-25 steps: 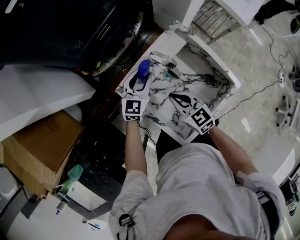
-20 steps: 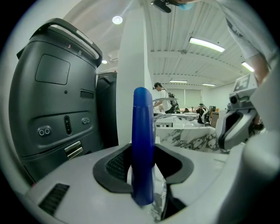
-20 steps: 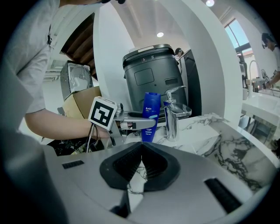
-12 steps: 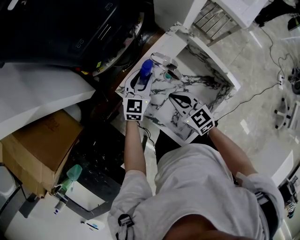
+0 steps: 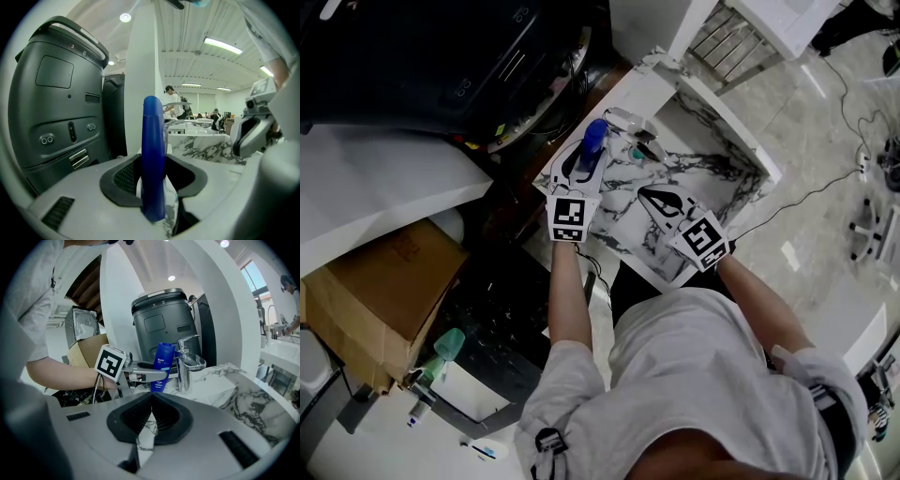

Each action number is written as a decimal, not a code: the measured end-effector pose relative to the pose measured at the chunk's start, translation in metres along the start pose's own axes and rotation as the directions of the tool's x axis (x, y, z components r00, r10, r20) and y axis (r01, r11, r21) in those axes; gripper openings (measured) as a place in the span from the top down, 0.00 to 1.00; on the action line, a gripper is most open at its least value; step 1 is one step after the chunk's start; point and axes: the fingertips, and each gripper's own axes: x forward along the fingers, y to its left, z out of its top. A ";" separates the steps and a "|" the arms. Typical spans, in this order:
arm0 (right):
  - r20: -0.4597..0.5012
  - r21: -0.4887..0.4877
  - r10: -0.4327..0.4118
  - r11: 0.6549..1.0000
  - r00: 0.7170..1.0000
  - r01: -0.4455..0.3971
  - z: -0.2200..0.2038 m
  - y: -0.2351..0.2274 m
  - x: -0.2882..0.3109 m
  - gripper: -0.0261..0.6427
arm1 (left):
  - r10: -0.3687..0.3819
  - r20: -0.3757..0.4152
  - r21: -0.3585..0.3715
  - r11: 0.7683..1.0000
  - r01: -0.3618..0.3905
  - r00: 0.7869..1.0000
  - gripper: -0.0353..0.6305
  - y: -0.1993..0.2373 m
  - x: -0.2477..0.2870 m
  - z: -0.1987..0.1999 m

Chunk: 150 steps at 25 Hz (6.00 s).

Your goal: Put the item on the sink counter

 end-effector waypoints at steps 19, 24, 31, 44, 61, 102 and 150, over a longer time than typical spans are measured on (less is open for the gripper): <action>0.038 -0.206 0.006 0.978 0.999 0.002 0.045 0.003 -0.012 0.95 | -0.001 -0.026 0.014 1.000 0.001 1.000 0.70 0.001 -0.009 -0.006; -0.028 -0.529 0.059 0.846 0.998 -0.065 0.115 0.003 -0.023 0.95 | -0.010 -0.032 0.017 1.000 0.011 0.999 0.70 -0.002 -0.011 -0.008; -0.427 -0.880 -0.058 0.256 0.903 -0.400 0.126 -0.028 0.032 0.70 | -0.020 -0.032 0.020 1.000 0.020 0.999 0.70 -0.005 -0.014 -0.008; -0.683 -0.728 -0.008 0.077 0.730 -0.681 0.081 -0.015 0.071 0.73 | -0.082 -0.007 0.040 0.996 0.083 0.997 0.70 -0.022 -0.026 -0.011; -0.696 -0.717 -0.093 0.021 0.712 -0.697 0.088 -0.003 0.077 0.75 | -0.084 -0.083 0.122 0.988 0.093 0.993 0.70 -0.011 -0.016 -0.013; -0.450 -0.657 0.209 0.582 0.869 -0.480 0.124 0.005 0.024 0.60 | 0.200 -0.053 -0.167 0.964 -0.206 0.978 0.63 -0.011 -0.113 0.003; 0.322 -0.334 0.207 0.938 0.924 -0.094 0.122 -0.017 -0.227 0.95 | 0.812 -0.004 -0.315 0.553 -0.772 0.583 0.93 -0.253 -0.171 0.147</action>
